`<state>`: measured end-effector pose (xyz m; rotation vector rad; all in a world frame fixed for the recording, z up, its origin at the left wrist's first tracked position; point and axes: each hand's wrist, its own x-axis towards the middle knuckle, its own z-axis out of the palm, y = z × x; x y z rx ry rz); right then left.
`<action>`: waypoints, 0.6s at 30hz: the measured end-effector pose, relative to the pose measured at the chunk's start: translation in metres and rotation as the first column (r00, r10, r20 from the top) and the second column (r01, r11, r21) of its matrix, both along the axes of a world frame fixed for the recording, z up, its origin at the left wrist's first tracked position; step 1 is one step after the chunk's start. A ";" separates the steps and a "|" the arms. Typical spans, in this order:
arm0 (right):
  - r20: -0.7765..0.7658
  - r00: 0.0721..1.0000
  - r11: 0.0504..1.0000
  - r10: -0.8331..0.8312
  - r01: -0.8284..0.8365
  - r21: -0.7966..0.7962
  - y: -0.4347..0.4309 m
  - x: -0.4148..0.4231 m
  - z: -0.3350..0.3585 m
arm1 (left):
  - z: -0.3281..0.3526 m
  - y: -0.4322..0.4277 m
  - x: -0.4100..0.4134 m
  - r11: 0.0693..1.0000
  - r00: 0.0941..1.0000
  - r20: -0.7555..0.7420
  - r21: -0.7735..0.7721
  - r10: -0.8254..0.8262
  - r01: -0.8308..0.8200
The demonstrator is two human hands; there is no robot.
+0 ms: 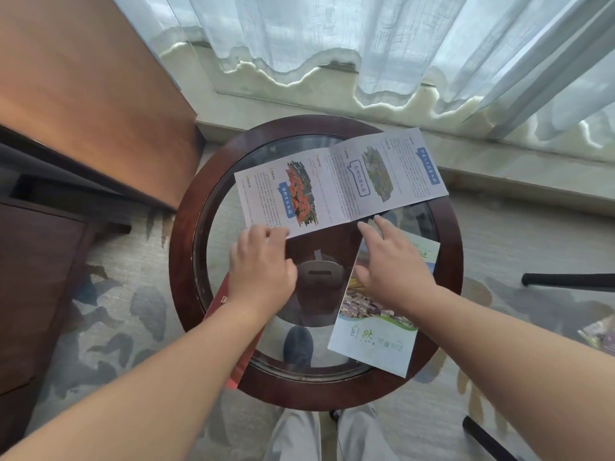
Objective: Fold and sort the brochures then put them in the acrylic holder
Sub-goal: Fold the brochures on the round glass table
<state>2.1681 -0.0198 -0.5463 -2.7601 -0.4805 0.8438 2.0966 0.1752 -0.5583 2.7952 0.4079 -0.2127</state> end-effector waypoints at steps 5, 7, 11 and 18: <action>-0.041 0.996 0.995 -0.080 0.083 0.055 -0.008 0.003 0.002 | -0.020 -0.036 0.079 0.956 0.945 -0.196 0.084 -0.262 0.282; -0.061 0.989 0.986 -0.135 0.140 0.088 -0.012 0.006 0.004 | -0.027 -0.039 0.096 0.945 0.930 -0.258 0.123 -0.263 0.302; -0.104 0.957 0.947 -0.271 0.284 0.150 -0.020 0.016 0.006 | -0.028 -0.042 0.104 0.940 0.936 -0.218 0.139 -0.278 0.311; -0.432 0.676 0.484 -0.597 0.733 0.479 -0.021 0.039 0.011 | 0.006 -0.043 0.094 0.937 0.937 0.053 0.073 -0.346 0.342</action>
